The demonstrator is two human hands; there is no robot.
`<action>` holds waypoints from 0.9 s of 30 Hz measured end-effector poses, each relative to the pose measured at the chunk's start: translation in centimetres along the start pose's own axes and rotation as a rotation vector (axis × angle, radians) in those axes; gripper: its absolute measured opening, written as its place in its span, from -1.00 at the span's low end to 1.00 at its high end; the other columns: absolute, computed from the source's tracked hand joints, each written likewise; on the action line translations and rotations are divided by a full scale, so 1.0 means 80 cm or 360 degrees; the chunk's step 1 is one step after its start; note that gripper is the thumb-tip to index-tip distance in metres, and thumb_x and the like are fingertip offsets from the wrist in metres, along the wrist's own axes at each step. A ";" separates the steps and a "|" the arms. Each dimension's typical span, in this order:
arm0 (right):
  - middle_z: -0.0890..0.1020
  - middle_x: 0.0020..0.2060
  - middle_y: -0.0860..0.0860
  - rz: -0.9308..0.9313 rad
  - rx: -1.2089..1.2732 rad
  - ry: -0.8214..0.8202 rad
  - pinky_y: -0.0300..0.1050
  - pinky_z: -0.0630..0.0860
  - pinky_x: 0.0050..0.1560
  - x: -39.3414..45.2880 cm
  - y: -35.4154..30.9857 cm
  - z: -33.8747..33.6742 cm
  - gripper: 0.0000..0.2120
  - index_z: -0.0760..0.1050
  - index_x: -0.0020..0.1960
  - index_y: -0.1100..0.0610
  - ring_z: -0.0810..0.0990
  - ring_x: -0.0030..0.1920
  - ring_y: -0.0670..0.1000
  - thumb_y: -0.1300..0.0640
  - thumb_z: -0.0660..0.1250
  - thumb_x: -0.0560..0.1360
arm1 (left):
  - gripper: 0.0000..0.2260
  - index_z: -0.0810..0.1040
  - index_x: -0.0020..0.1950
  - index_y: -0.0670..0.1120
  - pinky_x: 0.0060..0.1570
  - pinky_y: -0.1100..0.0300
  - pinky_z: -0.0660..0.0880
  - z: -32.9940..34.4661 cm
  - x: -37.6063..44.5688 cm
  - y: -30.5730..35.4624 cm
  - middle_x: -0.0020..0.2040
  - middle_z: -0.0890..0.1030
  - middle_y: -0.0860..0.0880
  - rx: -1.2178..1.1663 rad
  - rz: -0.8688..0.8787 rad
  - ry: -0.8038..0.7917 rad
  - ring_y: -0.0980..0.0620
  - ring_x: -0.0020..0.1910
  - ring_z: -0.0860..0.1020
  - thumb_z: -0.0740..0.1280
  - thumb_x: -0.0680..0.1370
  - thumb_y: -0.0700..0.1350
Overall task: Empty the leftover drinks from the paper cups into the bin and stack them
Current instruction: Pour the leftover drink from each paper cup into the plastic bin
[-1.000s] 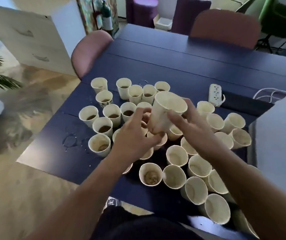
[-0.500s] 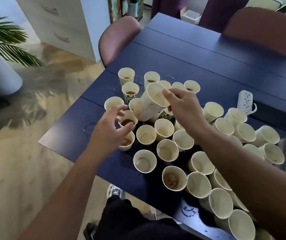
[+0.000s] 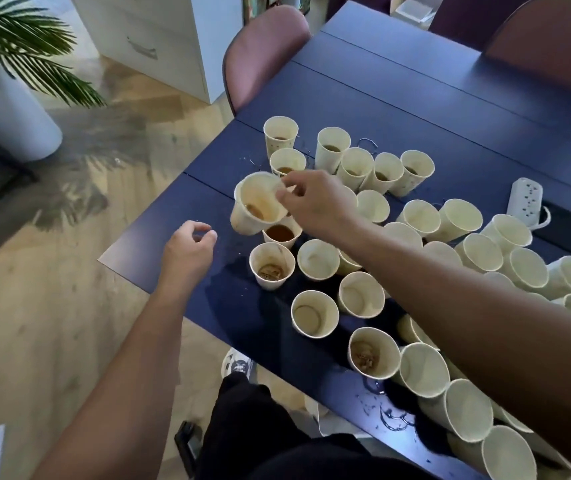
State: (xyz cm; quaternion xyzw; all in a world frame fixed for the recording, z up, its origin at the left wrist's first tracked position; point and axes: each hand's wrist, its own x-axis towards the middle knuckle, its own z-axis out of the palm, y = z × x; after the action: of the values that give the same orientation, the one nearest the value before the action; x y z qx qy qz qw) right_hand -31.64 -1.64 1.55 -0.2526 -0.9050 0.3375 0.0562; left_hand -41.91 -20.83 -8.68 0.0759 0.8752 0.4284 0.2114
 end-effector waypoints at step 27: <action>0.55 0.05 -0.07 -0.0100 -0.0380 -0.0037 0.15 0.25 0.19 -0.001 0.023 0.035 -0.69 0.55 0.23 -0.13 0.43 0.22 0.05 -0.20 0.21 0.59 | -0.72 0.68 -0.21 0.04 0.04 -0.06 0.61 0.012 0.111 0.094 -0.24 0.69 0.04 0.0581 0.0313 -0.0244 -0.09 -0.10 0.65 0.35 0.50 0.20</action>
State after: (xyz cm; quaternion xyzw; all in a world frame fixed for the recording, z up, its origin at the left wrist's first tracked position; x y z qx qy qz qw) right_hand -31.59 -2.11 -1.76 -0.2250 -0.9469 0.2283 0.0259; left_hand -49.86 -12.68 -6.03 0.2303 0.9079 0.2745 0.2174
